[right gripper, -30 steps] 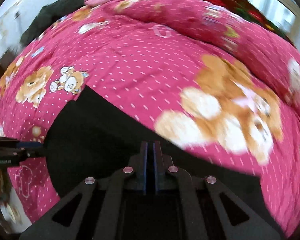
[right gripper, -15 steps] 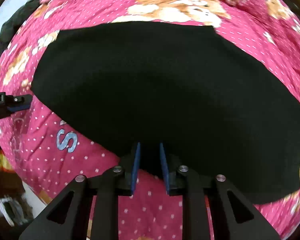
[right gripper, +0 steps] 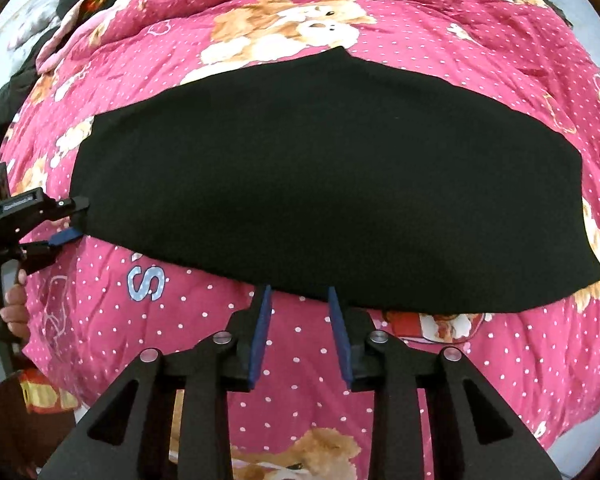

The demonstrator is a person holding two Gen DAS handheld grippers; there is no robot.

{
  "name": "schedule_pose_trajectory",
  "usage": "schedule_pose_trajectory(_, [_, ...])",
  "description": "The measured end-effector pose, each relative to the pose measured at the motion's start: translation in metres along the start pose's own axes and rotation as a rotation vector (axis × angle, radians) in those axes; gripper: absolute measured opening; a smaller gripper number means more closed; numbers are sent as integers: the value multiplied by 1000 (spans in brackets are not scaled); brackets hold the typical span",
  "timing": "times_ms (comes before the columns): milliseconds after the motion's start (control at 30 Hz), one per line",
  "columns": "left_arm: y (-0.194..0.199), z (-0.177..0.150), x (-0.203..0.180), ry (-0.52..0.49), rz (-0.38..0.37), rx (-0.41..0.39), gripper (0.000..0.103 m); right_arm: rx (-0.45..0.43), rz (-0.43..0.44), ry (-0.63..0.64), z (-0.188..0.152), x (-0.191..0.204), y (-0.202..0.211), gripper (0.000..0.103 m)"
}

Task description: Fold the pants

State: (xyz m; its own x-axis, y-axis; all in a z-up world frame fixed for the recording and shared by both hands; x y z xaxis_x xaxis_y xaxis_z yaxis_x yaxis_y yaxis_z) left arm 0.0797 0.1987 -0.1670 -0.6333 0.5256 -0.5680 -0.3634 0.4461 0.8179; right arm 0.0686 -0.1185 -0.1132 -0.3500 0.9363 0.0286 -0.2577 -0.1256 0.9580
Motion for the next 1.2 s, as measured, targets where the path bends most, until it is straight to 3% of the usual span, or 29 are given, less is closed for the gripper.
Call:
schedule_pose_trajectory(67, [-1,-1,-4,-14,35,-16,46,-3,3,-2,0,-2,2,30])
schedule_pose_trajectory(100, [0,-1,-5,-24,53,-24,28,-6,6,-2,1,-5,2,30])
schedule_pose_trajectory(167, [4,1,-10,-39,58,-31,8,-13,10,1,4,-9,3,30])
schedule_pose_trajectory(367, [31,-3,-60,-156,39,-101,6,-23,47,14,10,-33,4,30])
schedule_pose_trajectory(500, [45,-19,-122,-287,11,-137,6,-35,74,5,15,-59,8,30])
schedule_pose_trajectory(633, [37,-47,-192,-417,-26,-121,6,-56,93,-16,20,-91,15,30])
schedule_pose_trajectory(767, [8,-99,-253,-552,-68,-41,6,-77,106,-58,22,-126,21,30])
schedule_pose_trajectory(933, [-43,-172,-291,-673,-94,112,6,-85,115,-126,10,-166,22,30])
schedule_pose_trajectory(1000, [-71,-201,-287,-702,-70,188,6,-79,118,-148,3,-181,18,30])
schedule_pose_trajectory(1100, [-113,-227,-260,-706,30,292,6,-62,140,-180,-6,-195,10,30])
schedule_pose_trajectory(1200, [-124,-235,-240,-700,70,331,6,-73,179,-194,-7,-199,7,32])
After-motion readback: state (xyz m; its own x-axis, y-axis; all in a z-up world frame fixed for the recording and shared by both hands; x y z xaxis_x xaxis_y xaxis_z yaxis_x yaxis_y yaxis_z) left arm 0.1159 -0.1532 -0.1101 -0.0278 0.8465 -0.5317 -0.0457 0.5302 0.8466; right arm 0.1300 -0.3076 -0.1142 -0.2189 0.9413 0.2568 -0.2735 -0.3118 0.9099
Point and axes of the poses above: each gripper's, at about its wrist camera, not at the fingertips, and y roughly against the way its jaws point, x to its left, z to its top, the point moved 7 cm from there along -y, roughly the way its jaws point, and after that the axes turned 11 degrees about y, right-handed, at the moved point
